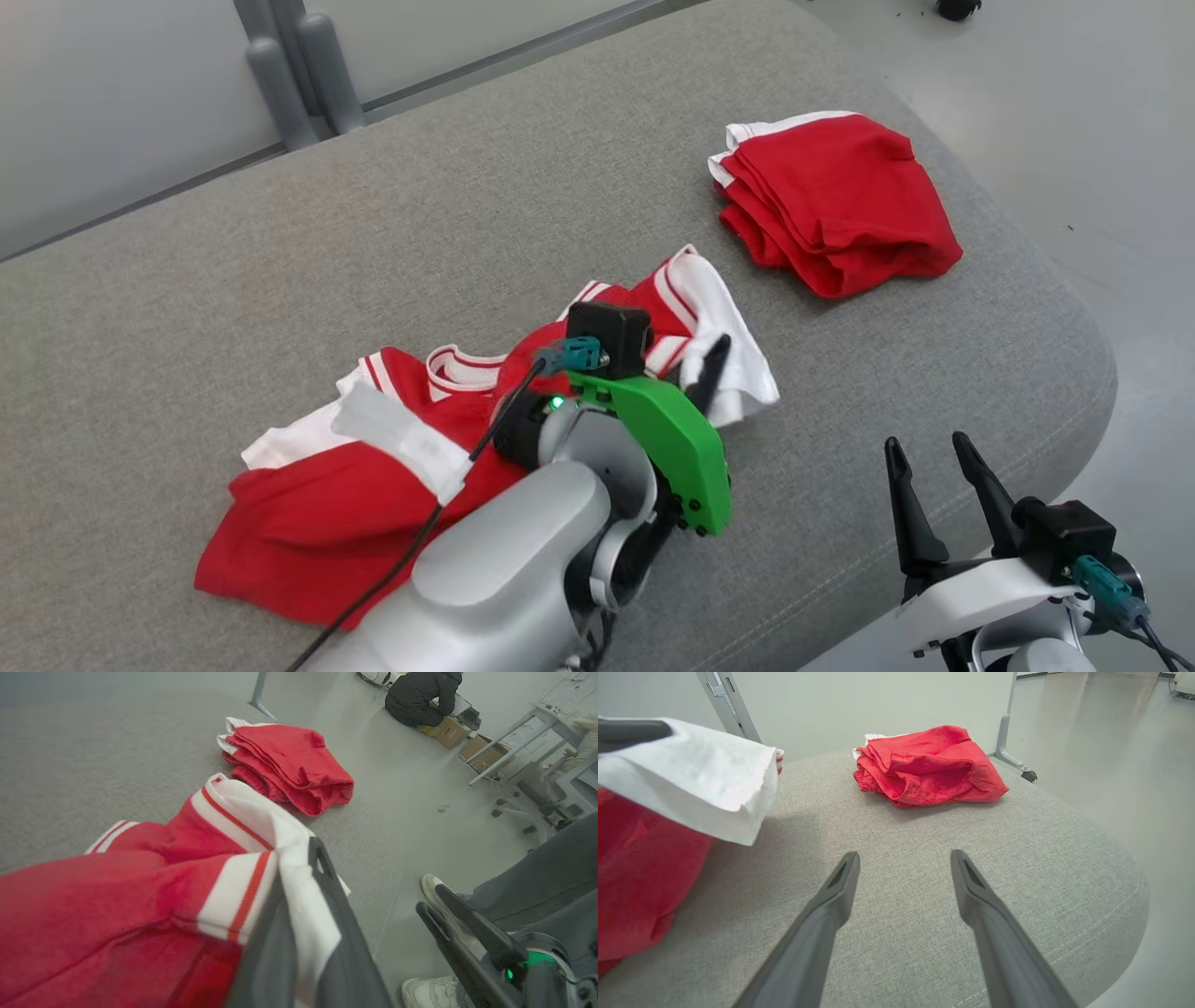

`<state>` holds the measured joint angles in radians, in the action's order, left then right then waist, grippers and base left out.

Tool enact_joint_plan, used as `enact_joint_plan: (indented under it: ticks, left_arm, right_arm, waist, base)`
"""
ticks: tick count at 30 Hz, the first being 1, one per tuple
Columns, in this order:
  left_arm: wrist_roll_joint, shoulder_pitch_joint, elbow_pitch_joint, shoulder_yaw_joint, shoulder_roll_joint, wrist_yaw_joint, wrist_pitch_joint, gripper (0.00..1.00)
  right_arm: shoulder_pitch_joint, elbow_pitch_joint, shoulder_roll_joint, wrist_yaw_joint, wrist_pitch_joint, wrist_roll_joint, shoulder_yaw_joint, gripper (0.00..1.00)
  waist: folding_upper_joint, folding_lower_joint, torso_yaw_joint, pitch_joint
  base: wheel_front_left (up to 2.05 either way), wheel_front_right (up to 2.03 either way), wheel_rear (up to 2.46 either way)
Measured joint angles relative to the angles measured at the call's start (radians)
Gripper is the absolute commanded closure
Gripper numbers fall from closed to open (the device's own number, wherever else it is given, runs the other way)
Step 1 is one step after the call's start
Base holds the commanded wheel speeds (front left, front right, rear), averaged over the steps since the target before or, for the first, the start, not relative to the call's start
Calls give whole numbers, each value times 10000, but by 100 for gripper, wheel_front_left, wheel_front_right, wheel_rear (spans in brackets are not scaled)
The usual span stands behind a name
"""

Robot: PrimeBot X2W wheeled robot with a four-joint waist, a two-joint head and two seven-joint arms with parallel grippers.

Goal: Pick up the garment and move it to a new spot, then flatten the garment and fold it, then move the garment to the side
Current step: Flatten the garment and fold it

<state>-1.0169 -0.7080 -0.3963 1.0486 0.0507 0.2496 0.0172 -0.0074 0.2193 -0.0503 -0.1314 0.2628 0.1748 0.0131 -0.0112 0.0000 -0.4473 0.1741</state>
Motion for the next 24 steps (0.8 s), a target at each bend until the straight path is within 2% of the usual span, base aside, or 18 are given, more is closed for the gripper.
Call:
enact_joint_plan:
  ticks: [1,2,3,6,10,15,20,22,24]
  left_arm:
    - [-558,113,155,100,-12,-180,-186,100]
    - [-1095,218,209,244,-25,-270,-276,86]
    - [-1365,240,198,522,-15,-408,-330,0]
    - [-1801,125,40,1206,-25,-566,-685,0]
    - [-1896,-279,-215,1829,-19,-468,-1108,0]
    - [-1954,-594,63,2134,-21,-349,-1304,0]
    - [-1856,-1052,382,1977,-21,54,-1753,0]
    - [-1733,-1149,535,1829,255,257,-1881,0]
    - [-1584,-1260,681,1776,828,535,-1894,0]
  right_arm:
    - [-24,17,4,0,-2,12,4,0]
    - [-42,42,4,0,0,44,2,0]
    - [-56,69,-2,0,0,71,-6,0]
    - [-141,140,0,0,0,88,-8,0]
    - [-198,196,2,0,0,88,-58,0]
    - [-194,199,2,0,0,67,-209,0]
    - [-79,150,6,0,0,12,-422,0]
    - [3,125,4,0,0,-29,-479,0]
    - [41,100,4,0,0,-59,-539,0]
  waist:
    - [0,0,-12,56]
    - [0,0,-17,109]
    - [0,0,-13,158]
    - [0,0,84,247]
    - [0,0,295,319]
    - [0,0,627,334]
    - [0,0,1041,279]
    - [0,0,1220,240]
    - [0,0,1392,197]
  base:
    - [0,0,0]
    - [0,0,0]
    - [0,0,0]
    - [0,0,0]
    - [0,0,0]
    - [0,0,0]
    - [0,0,0]
    - [0,0,0]
    - [0,0,0]
